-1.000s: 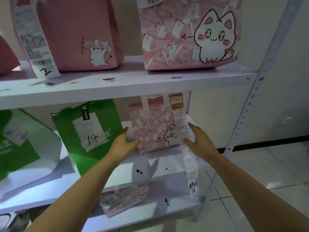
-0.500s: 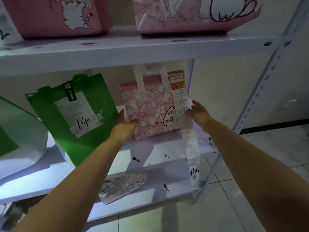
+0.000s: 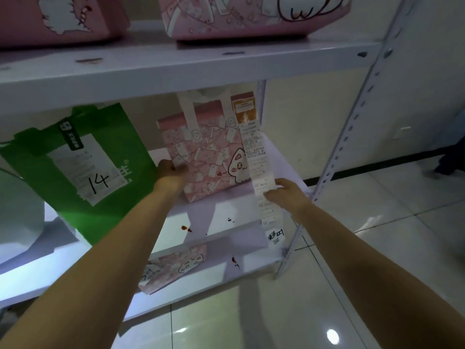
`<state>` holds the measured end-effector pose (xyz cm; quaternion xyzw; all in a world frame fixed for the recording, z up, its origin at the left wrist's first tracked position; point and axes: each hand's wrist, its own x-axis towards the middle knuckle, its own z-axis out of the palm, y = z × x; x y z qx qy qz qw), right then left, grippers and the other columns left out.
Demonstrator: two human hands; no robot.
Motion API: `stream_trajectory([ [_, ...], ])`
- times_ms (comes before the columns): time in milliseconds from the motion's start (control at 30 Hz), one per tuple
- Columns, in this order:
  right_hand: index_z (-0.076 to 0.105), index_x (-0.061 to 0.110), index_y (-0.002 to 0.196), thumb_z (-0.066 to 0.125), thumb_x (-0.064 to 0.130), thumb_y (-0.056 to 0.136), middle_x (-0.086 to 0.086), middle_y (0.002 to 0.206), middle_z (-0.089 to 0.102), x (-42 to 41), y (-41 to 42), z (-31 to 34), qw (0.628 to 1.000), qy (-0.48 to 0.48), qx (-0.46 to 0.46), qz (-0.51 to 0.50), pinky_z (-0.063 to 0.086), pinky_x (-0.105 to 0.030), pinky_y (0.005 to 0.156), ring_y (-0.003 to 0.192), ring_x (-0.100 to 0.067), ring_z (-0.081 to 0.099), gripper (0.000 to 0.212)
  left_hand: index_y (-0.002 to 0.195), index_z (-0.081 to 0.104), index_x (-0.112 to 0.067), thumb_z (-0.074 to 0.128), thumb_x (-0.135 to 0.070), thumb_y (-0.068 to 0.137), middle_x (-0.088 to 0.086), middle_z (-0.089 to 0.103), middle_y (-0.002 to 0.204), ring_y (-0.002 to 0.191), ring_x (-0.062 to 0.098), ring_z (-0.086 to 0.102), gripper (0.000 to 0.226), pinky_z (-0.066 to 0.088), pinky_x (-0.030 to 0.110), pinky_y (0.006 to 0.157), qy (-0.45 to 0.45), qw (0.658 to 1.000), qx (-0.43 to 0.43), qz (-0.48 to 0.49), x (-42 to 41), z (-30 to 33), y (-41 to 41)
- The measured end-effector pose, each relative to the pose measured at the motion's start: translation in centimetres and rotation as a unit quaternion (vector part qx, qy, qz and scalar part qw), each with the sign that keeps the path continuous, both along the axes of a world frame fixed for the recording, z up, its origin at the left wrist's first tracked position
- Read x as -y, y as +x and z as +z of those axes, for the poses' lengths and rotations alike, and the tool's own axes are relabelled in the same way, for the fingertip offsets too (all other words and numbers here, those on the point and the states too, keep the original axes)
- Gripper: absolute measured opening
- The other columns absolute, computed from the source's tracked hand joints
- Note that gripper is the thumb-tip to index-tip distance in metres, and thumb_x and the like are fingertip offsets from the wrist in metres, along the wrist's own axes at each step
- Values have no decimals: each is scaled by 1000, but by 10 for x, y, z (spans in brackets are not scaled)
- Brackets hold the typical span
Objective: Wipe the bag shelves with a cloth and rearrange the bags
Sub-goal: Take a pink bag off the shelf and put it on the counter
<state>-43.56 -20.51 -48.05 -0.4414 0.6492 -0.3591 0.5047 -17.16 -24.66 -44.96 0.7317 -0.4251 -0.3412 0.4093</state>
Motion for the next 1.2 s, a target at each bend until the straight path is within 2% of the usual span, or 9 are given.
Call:
stream_trajectory([
  [233,61,3,107,63,-1,83,-10,108,68,-34,-11,20,999,-1,35,-22,55,-37,80,93,-24,67,24,90,48,-20,51,-23,94,15,63,104,94,34,64,6,54,54,84,-27,998,-55,31,-8,5,-4],
  [333,64,5,105,62,0,83,-12,108,70,-48,-15,42,997,3,71,-33,52,-49,90,97,-28,68,22,84,46,-27,50,-18,94,9,57,100,94,29,60,14,49,44,78,-48,995,-73,42,-32,29,-14],
  [467,65,6,104,59,1,85,-11,107,70,-70,-15,75,996,9,85,-27,52,-50,90,97,-29,68,20,97,47,-12,46,-14,98,11,57,98,89,24,55,3,45,32,81,-64,992,-99,52,-56,57,-23],
  [600,65,5,104,59,1,86,-13,106,70,-90,-17,105,995,12,92,-24,53,-50,88,94,-29,68,19,100,52,-13,46,-17,98,15,63,102,91,31,62,7,54,42,82,-58,989,-130,47,-83,81,-27],
  [733,67,11,97,59,2,85,-9,103,72,-112,-23,130,996,21,83,-14,52,-51,90,96,-29,68,16,84,43,-21,45,-15,98,12,50,90,80,25,53,16,53,50,79,-22,988,-148,38,-117,103,-29],
  [833,68,12,100,59,1,85,-10,106,71,-135,-29,148,996,37,80,-6,51,-52,92,98,-29,67,20,99,42,-10,44,-15,100,8,53,79,67,25,57,6,54,44,68,2,986,-165,20,-152,119,-35],
  [933,68,8,103,59,2,84,-12,107,70,-157,-35,160,996,57,72,-7,51,-54,91,99,-31,66,21,111,45,-10,44,-14,100,7,58,91,75,24,62,12,55,36,58,23,984,-177,-7,-188,132,-40],
  [1033,67,9,93,59,2,86,-13,103,71,-179,-39,170,996,74,56,-12,53,-52,88,96,-32,67,13,126,48,-20,44,-16,99,7,62,114,96,32,65,27,59,48,72,39,984,-167,-49,-217,138,-35],
  [1200,61,7,87,58,3,87,-16,98,69,-221,-34,180,995,92,21,-19,56,-43,79,90,-31,67,5,110,48,-14,45,-20,99,13,66,110,92,30,67,13,57,38,64,92,975,-173,-105,-260,146,-18],
])
